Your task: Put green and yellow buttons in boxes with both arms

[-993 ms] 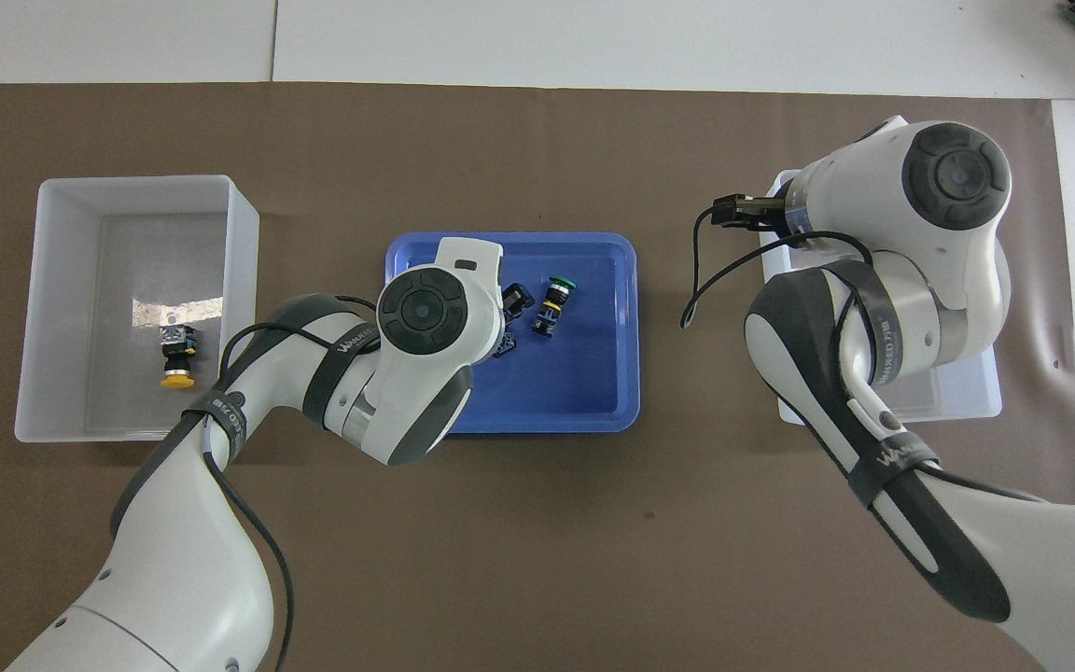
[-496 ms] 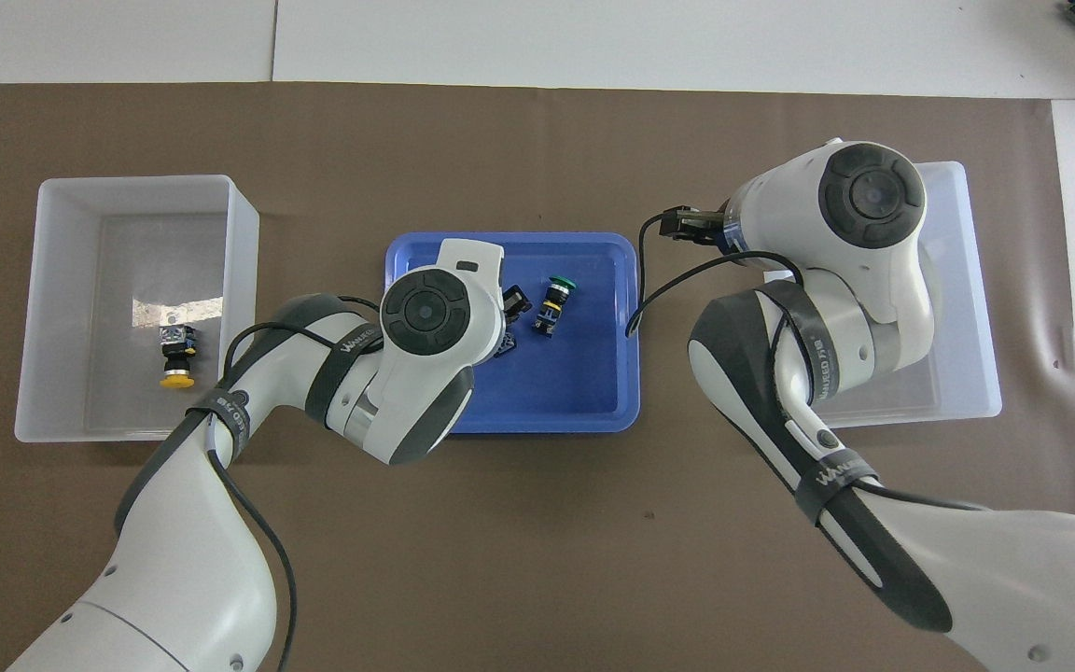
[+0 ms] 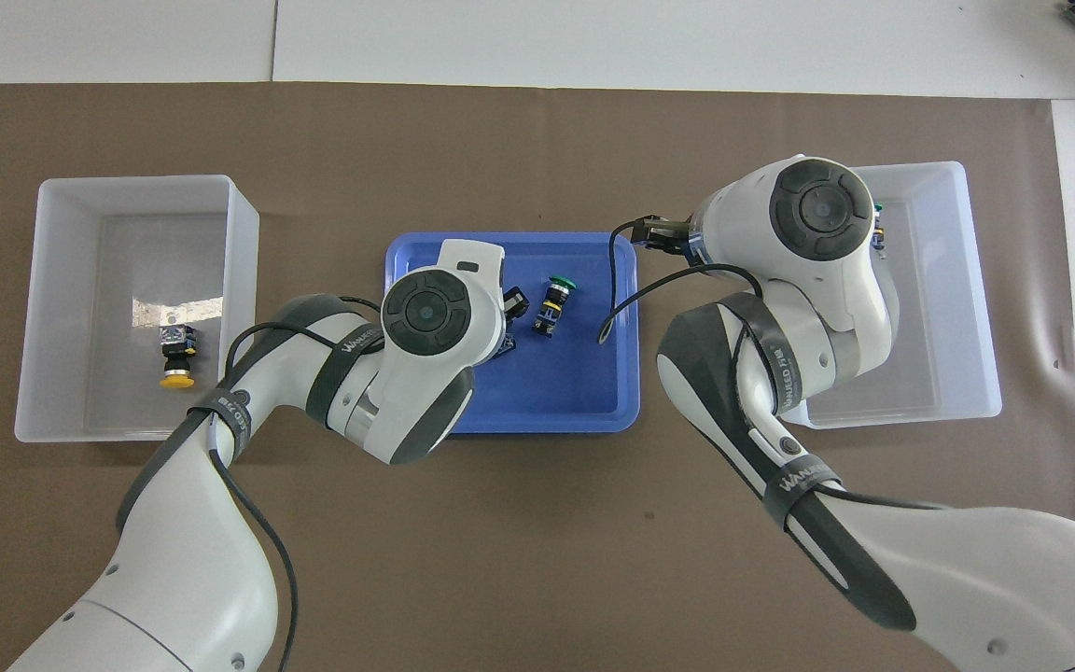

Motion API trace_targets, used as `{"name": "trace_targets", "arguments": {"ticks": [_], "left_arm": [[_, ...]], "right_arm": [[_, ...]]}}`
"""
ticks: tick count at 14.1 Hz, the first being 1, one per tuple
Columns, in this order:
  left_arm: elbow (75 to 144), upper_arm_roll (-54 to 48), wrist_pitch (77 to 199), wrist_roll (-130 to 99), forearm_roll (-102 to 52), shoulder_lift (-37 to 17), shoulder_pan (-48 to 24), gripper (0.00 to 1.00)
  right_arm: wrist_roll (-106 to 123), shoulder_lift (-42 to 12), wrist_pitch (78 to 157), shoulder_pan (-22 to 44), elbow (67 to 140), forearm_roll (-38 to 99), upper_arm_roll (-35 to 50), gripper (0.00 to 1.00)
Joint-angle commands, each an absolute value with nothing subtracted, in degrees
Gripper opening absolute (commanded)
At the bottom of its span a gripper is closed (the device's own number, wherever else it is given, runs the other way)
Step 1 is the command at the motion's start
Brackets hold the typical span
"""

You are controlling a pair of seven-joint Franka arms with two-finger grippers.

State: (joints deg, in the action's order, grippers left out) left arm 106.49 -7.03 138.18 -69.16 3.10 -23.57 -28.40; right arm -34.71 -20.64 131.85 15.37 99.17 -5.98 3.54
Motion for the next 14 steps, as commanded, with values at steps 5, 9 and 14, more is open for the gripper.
{"name": "trace_targets", "arguments": {"ticks": [5,9,14], "left_arm": [[103.0,-5.5,132.2,-69.5,6.3,-23.7,-28.6,0.0],[102.9,-6.2,123.7,-60.9,4.1,-15.9,-20.6,0.0],[99.7,-6.2,113.4,-49.9,-3.8,-10.5,-8.4,0.0]], "right_arm": [[-39.1,-21.7,134.6,17.0,99.1,-5.4,3.8,1.0],[-41.4,-22.2,134.7,19.2,99.5,-5.4,3.8,1.0],[-42.2,-23.7,136.3,22.9,100.0,-5.5,3.8,1.0]]}}
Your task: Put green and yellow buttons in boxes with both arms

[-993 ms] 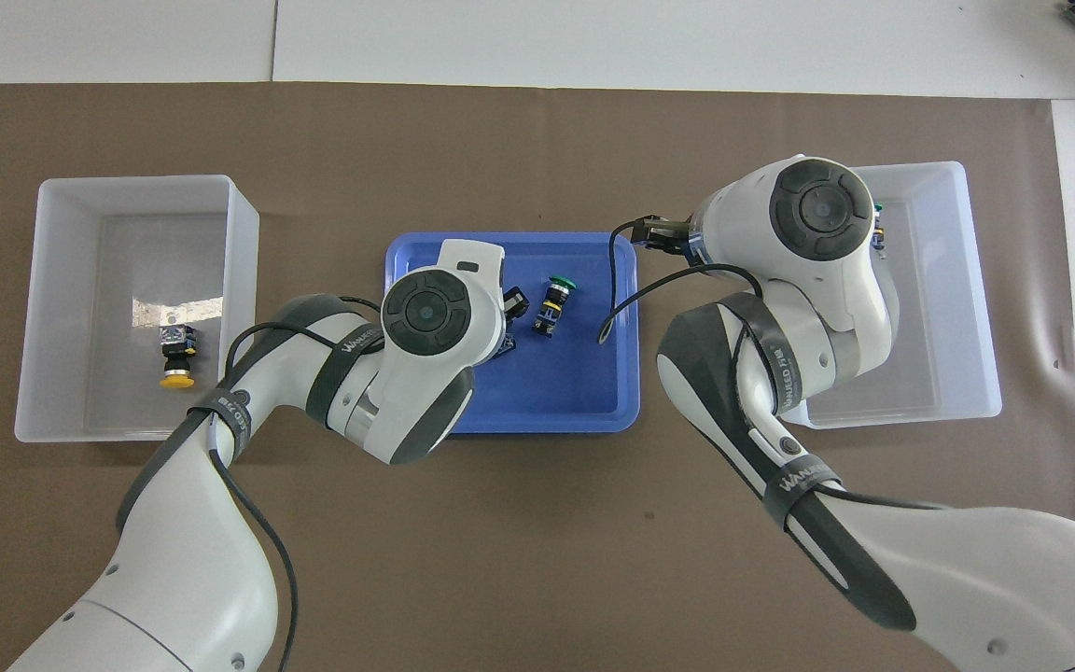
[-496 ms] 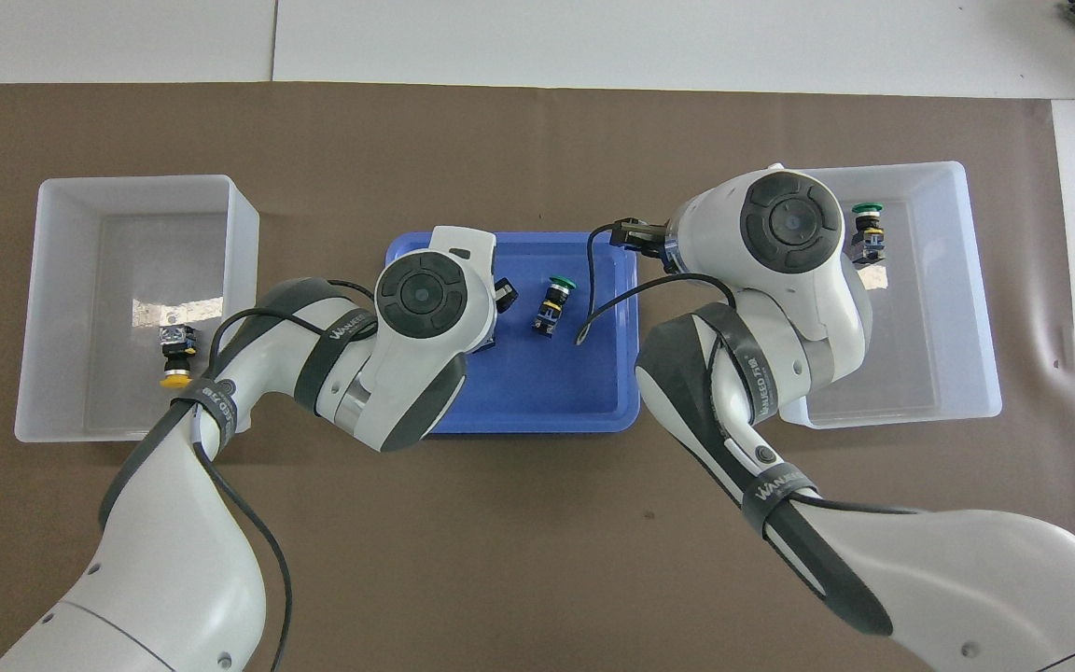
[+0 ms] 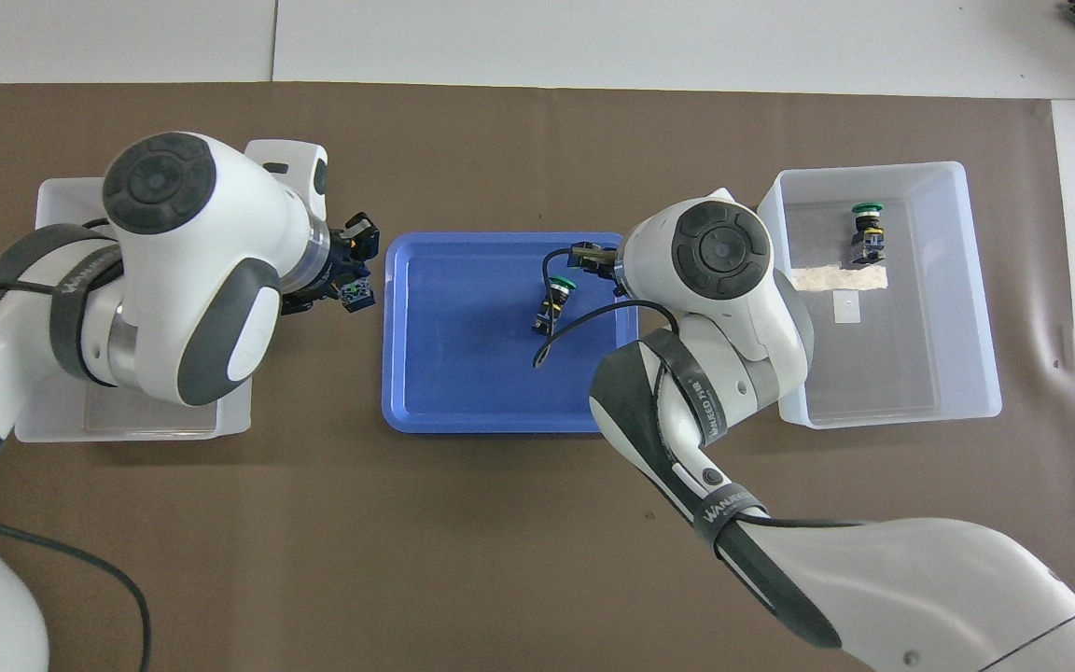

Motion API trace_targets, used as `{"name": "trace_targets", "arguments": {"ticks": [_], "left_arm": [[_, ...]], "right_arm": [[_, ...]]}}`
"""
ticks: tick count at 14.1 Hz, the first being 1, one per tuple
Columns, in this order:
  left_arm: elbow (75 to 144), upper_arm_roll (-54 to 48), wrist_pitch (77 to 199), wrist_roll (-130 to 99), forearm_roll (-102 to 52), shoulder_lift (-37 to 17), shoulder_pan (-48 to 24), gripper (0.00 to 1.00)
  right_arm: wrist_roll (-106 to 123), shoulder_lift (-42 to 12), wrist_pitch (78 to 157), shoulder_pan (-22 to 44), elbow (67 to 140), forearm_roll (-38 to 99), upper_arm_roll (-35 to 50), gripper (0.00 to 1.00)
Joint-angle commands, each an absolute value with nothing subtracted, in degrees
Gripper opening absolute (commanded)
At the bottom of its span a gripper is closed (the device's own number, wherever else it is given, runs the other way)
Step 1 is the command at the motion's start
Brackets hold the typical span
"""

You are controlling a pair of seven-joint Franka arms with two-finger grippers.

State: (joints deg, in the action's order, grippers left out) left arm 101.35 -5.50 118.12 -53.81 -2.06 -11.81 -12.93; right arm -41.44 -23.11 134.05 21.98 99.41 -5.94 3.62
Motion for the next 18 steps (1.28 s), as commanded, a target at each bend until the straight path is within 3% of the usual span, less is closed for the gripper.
{"name": "trace_targets", "arguments": {"ticks": [1,4,6,8,10,12,13,14,15,16,18], "left_arm": [[97.0,-6.0,110.2,-47.1,-4.7,-10.6,-6.4,0.0],[95.1,-5.4,106.2,-34.2,-6.5,-10.5,1.5,0.0],[98.8,-5.4,108.1,-27.6,-6.1,-9.2,5.1,0.0],[105.3,-5.1,115.9,-21.0,-4.7,-7.3,6.8,0.0],[112.8,-5.0,125.7,-13.9,-0.9,-5.9,7.9,0.0],[114.2,-5.0,131.6,-9.5,2.4,-8.3,9.0,0.0],[114.1,-5.0,133.6,-8.8,4.7,-10.3,9.5,0.0],[114.4,-5.0,135.8,-8.7,5.5,-11.0,10.0,0.0],[114.6,-5.0,136.3,-8.4,5.9,-11.1,10.1,0.0],[114.9,-5.0,136.8,-6.7,6.4,-11.2,10.0,0.0],[117.4,-5.1,139.1,-4.2,6.8,-11.2,10.1,0.0]], "right_arm": [[-42.3,-23.7,138.2,23.8,101.0,-5.7,3.8,1.0],[-44.5,-23.7,142.6,25.0,103.4,-6.5,3.8,1.0],[-46.7,-24.9,148.1,27.4,104.5,-7.3,3.5,1.0],[-47.8,-26.0,155.8,27.8,107.0,-9.7,3.6,1.0],[-47.7,-25.9,157.1,27.9,109.4,-12.4,3.6,1.0],[-47.5,-25.9,156.3,27.8,109.9,-15.8,3.6,1.0],[-47.5,-25.8,155.8,27.8,110.1,-16.3,3.5,0.94],[-47.5,-25.8,155.7,27.7,110.0,-16.8,3.5,0.6],[-47.5,-25.8,155.9,27.6,109.9,-16.9,3.5,0.1],[-47.5,-25.9,155.8,27.5,109.6,-17.0,3.5,0.0],[-47.4,-25.7,155.5,27.2,109.2,-17.0,3.5,0.0]]}}
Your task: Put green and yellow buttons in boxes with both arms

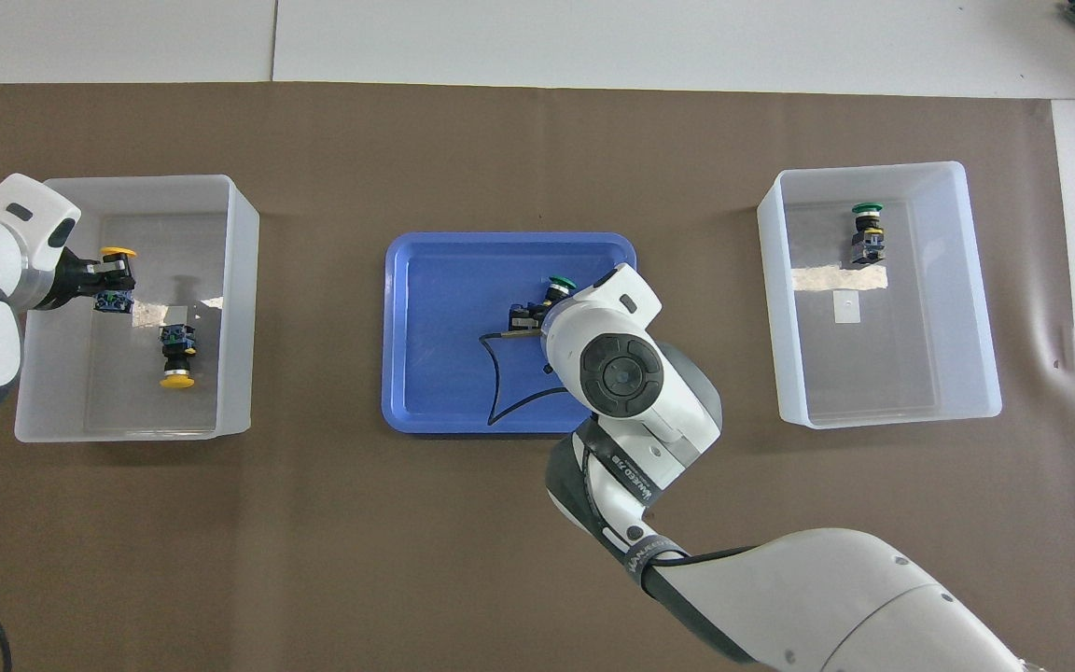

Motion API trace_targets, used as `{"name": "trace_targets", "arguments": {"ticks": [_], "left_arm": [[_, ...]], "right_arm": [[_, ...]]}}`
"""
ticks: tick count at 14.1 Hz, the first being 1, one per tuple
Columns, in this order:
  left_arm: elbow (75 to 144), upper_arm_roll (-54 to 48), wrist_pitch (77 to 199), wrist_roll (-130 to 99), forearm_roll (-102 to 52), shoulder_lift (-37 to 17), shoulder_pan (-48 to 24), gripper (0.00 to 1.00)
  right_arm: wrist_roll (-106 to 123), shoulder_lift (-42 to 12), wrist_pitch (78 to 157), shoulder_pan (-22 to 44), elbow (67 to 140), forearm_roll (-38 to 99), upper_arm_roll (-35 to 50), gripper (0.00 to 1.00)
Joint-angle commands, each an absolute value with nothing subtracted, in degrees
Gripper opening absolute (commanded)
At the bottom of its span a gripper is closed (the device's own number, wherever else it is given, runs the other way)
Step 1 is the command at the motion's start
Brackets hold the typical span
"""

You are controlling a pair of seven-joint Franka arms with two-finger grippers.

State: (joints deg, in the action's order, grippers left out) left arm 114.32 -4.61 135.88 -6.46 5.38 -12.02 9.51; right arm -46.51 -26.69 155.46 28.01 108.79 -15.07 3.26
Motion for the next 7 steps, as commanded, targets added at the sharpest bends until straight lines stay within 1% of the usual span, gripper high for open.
{"name": "trace_targets", "arguments": {"ticks": [1,4,5,6,7], "left_arm": [[118.6,-5.0,140.5,-4.1,6.8,-11.1,10.1,0.0],[119.4,-5.1,141.4,-4.0,6.8,-11.0,10.1,0.01],[119.7,-5.1,141.5,-4.0,6.8,-11.0,10.1,0.07],[120.1,-5.1,141.9,-4.0,6.8,-10.9,10.0,0.25],[120.1,-5.1,142.1,-4.0,6.8,-10.9,10.0,0.59]], "right_arm": [[-47.1,-25.1,154.5,26.9,108.9,-17.0,3.4,0.0],[-46.1,-21.5,149.9,24.8,108.3,-16.9,3.2,0.0],[-45.4,-19.6,147.0,24.4,108.3,-16.9,3.2,0.0],[-44.4,-17.7,143.7,23.6,108.3,-16.9,3.2,0.0],[-42.6,-15.8,141.3,21.9,108.4,-16.7,3.2,0.0]]}}
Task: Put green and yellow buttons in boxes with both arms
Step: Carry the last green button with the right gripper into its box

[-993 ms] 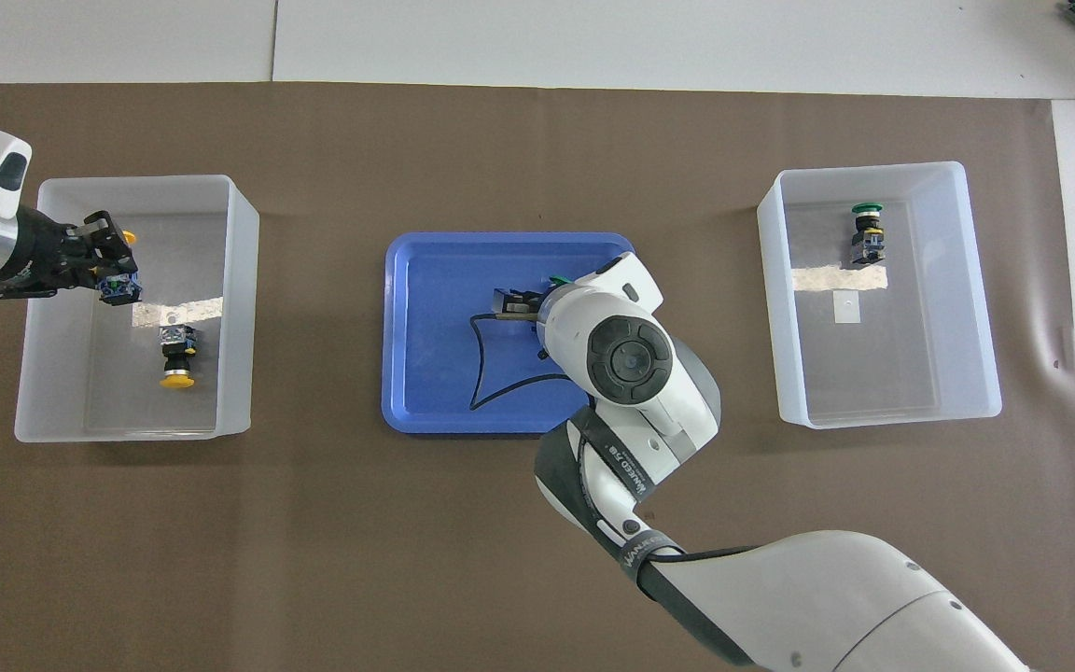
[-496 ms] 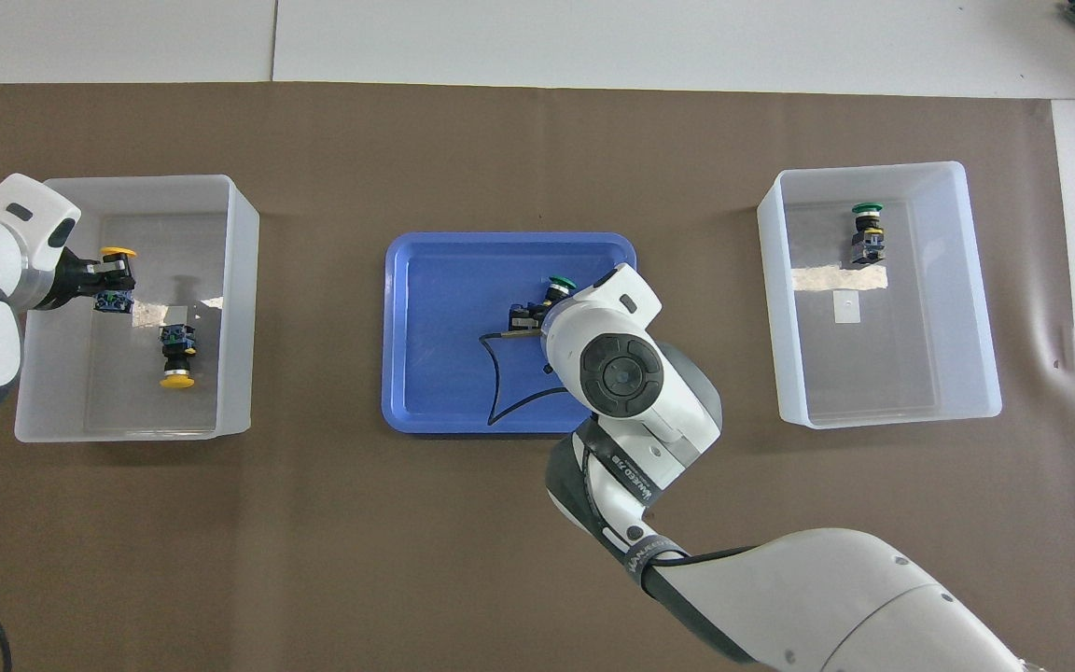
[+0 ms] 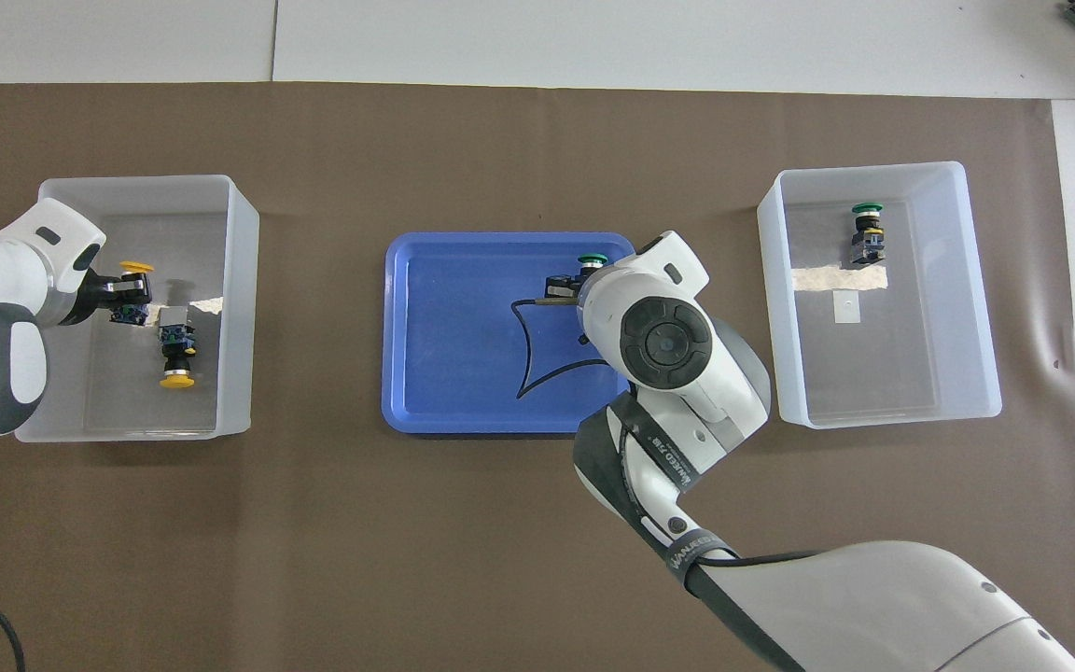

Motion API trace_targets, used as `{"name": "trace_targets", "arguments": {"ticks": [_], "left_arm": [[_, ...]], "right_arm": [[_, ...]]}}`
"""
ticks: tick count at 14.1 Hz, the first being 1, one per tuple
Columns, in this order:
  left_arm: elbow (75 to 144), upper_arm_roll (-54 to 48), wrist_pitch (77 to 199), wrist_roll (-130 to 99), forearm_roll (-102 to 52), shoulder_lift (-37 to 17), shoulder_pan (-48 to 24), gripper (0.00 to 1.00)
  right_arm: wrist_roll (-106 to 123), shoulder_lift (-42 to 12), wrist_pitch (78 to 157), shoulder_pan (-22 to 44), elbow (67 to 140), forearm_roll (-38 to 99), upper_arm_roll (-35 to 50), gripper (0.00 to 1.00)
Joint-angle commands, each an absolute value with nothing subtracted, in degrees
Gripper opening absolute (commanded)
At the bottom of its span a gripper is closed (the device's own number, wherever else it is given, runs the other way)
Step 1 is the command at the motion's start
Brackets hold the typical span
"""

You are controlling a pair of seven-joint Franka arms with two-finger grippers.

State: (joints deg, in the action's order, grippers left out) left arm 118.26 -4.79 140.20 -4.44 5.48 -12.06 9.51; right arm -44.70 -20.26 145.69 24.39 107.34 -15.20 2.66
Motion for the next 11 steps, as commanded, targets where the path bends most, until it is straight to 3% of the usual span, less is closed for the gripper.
{"name": "trace_targets", "arguments": {"ticks": [1,6,11], "left_arm": [[120.1,-5.1,142.1,-4.0,6.8,-10.9,9.9,1.0],[118.5,-5.2,139.9,-4.0,6.8,-10.1,9.9,1.0],[103.9,-6.1,116.6,-2.9,6.5,-8.8,8.8,1.0]], "right_arm": [[-39.5,-14.1,138.5,19.6,108.5,-16.5,3.3,0.0],[-18.6,-10.5,131.3,9.1,108.4,-15.2,3.3,0.0],[2.4,-12.7,132.4,0.8,108.5,-8.6,3.3,0.0]]}}
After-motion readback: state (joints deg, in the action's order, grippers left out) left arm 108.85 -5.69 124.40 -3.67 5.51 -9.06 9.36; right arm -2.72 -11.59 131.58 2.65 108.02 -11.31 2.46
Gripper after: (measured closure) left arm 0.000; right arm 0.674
